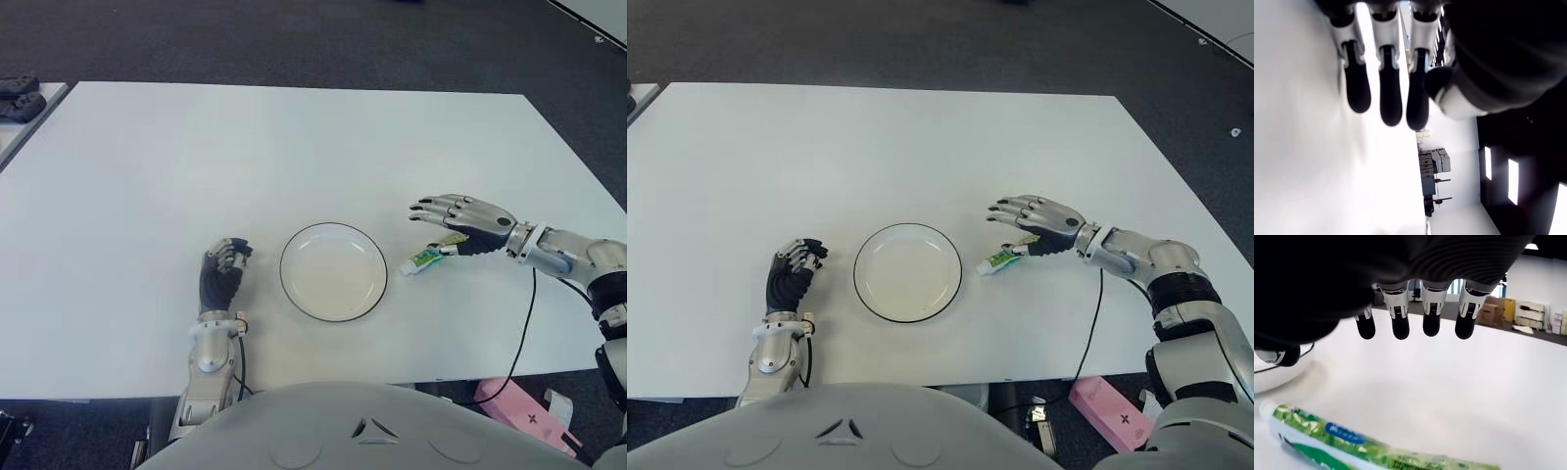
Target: Put the toothpaste on the table into the plate.
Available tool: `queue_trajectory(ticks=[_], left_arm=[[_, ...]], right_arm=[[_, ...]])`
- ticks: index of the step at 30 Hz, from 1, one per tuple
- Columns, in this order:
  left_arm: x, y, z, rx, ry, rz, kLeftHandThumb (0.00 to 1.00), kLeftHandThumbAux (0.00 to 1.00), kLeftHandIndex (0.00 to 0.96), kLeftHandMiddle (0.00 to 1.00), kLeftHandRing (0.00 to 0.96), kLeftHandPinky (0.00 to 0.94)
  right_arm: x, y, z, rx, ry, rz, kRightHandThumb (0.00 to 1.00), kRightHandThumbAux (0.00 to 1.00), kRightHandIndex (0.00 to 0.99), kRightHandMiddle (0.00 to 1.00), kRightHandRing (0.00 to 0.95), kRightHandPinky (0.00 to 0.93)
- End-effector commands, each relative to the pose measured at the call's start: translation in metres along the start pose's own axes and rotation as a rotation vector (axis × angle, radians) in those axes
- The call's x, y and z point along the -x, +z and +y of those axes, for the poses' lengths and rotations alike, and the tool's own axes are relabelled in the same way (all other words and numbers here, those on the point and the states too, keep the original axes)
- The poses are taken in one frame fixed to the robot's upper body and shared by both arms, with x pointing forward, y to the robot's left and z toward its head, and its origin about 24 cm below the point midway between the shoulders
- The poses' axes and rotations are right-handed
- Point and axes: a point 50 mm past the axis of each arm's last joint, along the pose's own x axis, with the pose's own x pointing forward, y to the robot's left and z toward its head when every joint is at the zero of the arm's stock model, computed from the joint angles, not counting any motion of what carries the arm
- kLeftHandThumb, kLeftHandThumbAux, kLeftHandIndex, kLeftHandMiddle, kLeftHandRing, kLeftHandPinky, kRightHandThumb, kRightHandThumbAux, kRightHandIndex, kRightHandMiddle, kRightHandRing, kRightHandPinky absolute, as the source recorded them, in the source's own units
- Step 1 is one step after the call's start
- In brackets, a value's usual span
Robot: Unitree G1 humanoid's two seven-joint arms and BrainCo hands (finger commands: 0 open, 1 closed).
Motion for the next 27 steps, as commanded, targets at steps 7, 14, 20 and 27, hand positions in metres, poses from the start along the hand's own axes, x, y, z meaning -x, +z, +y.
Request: queue_trajectory(ticks=[7,14,20,27], left_arm=[[0.007,-0.006,0.0,-0.005,0.005,0.051,0.71,0.722,0.423,0.469,0.45,0.443],[0.009,-0.006,0.0,-0.005,0.01,0.051,0.711,0.722,0.424,0.473,0.453,0.446],[0.009,-0.006,0.001,-0.019,0.006,0.052,0.711,0.722,0.424,0.474,0.455,0.445],[0.01,-0.005,0.001,-0.016,0.005,0.05,0.71,0.722,0.424,0.473,0.451,0.44]], right_arm=[[0.001,0.002,0.01,0.082,0.122,-0.068,0.465,0.11,0.0,0.0,0.0,0.0],[0.004,0.004,0.017,0.119,0.173,-0.088,0.45,0.096,0.0,0.0,0.0,0.0],[0.006,0.006,0.022,0.147,0.194,-0.105,0.419,0.085,0.0,0.0,0.0,0.0],[0.01,0.012,0.024,0.161,0.207,-0.139,0.418,0.085,0.0,0.0,0.0,0.0]])
